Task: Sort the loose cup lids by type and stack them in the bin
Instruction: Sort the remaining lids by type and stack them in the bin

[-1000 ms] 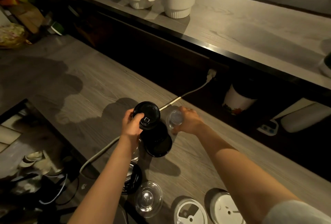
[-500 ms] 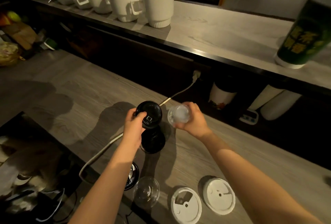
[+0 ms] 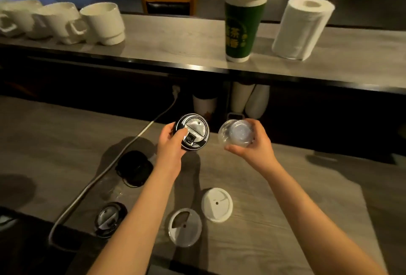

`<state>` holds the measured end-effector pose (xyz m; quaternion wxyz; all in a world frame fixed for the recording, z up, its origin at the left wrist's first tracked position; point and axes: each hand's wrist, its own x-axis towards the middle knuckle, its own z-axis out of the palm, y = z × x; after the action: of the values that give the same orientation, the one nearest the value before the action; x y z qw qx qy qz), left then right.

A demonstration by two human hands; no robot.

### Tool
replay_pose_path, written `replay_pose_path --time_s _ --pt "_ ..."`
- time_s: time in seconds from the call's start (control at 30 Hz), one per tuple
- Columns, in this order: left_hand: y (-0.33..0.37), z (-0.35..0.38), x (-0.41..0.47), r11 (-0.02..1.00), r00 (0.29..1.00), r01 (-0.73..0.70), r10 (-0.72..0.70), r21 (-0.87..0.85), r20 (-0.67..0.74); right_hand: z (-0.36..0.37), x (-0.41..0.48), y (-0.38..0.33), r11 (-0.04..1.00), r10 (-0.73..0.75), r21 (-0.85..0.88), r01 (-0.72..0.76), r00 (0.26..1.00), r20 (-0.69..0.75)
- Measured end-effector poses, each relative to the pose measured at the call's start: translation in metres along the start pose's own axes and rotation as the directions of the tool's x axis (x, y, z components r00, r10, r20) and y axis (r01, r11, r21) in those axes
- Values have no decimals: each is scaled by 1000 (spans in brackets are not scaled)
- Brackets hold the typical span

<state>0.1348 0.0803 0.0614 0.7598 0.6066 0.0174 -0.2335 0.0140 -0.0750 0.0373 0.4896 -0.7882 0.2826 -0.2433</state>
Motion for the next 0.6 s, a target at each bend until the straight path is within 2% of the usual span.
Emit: replay_pose_path --time_s 0.23,0.43,0.6 --pt "-32 103 -68 1000 986 -15 11 23 167 -129 -49 26 998 36 -48 -42 991 -129" --pt "-71 199 -133 997 959 5 -25 71 284 -249 -97 57 994 105 14 -104 974 -199" --pt "-111 271 -179 990 925 4 -57 139 375 -331 -132 85 992 125 39 -119 933 -339"
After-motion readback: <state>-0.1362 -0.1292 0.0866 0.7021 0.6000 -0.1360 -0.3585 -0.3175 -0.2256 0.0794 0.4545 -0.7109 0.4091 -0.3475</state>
